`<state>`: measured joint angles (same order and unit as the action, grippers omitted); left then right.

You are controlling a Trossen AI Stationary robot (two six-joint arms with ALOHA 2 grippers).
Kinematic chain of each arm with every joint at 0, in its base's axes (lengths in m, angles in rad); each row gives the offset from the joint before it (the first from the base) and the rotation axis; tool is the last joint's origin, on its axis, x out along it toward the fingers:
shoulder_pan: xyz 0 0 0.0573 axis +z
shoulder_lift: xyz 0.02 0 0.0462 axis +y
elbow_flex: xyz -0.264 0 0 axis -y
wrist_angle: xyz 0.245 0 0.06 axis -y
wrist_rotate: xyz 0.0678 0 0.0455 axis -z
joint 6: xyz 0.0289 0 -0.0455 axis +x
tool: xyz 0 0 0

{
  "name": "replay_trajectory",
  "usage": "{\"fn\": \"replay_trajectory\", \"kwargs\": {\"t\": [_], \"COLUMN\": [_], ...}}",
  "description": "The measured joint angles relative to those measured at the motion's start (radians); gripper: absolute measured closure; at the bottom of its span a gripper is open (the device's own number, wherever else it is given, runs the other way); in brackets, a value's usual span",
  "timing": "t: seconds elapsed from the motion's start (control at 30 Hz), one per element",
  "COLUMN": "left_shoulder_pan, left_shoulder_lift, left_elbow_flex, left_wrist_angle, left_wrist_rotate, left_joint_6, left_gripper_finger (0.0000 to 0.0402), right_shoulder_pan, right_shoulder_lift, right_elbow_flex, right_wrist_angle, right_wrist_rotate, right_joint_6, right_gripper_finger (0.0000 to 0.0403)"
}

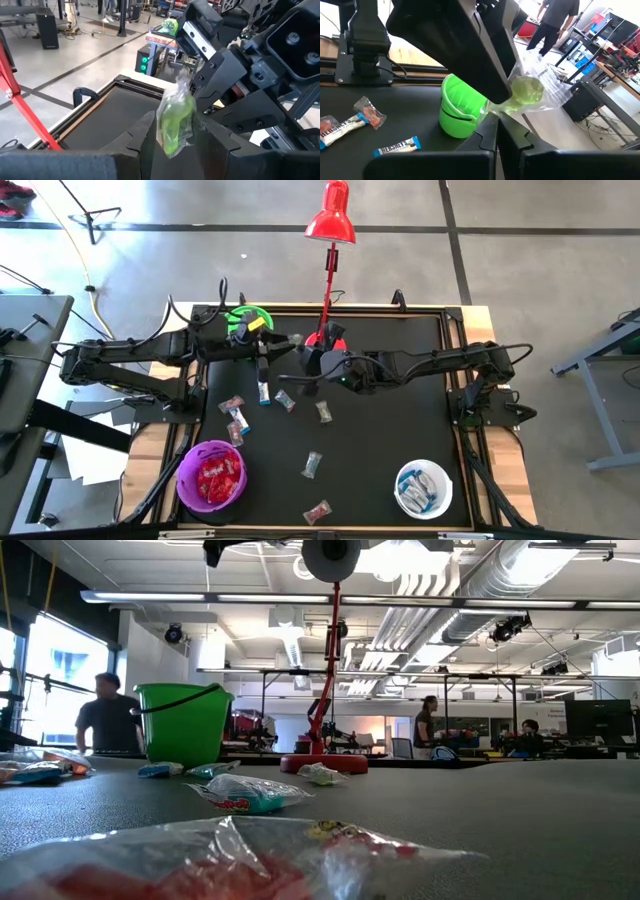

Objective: Sort candy
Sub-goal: Put the green gummy into the green bucket

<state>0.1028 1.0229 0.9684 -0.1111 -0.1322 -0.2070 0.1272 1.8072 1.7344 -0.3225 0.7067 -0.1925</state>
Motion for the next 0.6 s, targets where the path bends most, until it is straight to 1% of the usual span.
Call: {"fn": "replay_trajectory", "kwargs": {"t": [0.13, 0.2, 0.27, 0.4, 0.43, 0.6], "left_shoulder_pan": [0.0, 0.0, 0.0, 0.0, 0.0, 0.0], "left_shoulder_lift": [0.0, 0.0, 0.0, 0.0, 0.0, 0.0], "left_elbow_flex": [0.0, 0.0, 0.0, 0.0, 0.0, 0.0], "left_wrist_angle": [0.005, 0.005, 0.005, 0.003, 0.003, 0.003], "left_wrist_rotate": [0.0, 0.001, 0.016, 0.047, 0.05, 0.051], "left_joint_6": [0.007, 0.028, 0.041, 0.072, 0.078, 0.08], "left_gripper_finger": [0.0291, 0.0302, 0.0322, 0.0382, 0.0391, 0.0395], "right_shoulder_pan": [0.003, 0.005, 0.007, 0.007, 0.007, 0.006], "right_shoulder_lift": [0.0, 0.0, 0.0, 0.0, 0.0, 0.0], "right_elbow_flex": [0.0, 0.0, 0.0, 0.0, 0.0, 0.0], "right_wrist_angle": [0.0, 0.0, 0.0, -0.001, -0.001, -0.001], "right_wrist_rotate": [-0.001, -0.001, -0.002, -0.003, -0.002, -0.003], "right_joint_6": [0.0, 0.001, 0.001, 0.008, 0.009, 0.035], "right_gripper_finger": [0.0403, 0.0402, 0.0403, 0.0403, 0.0402, 0.0402]}}
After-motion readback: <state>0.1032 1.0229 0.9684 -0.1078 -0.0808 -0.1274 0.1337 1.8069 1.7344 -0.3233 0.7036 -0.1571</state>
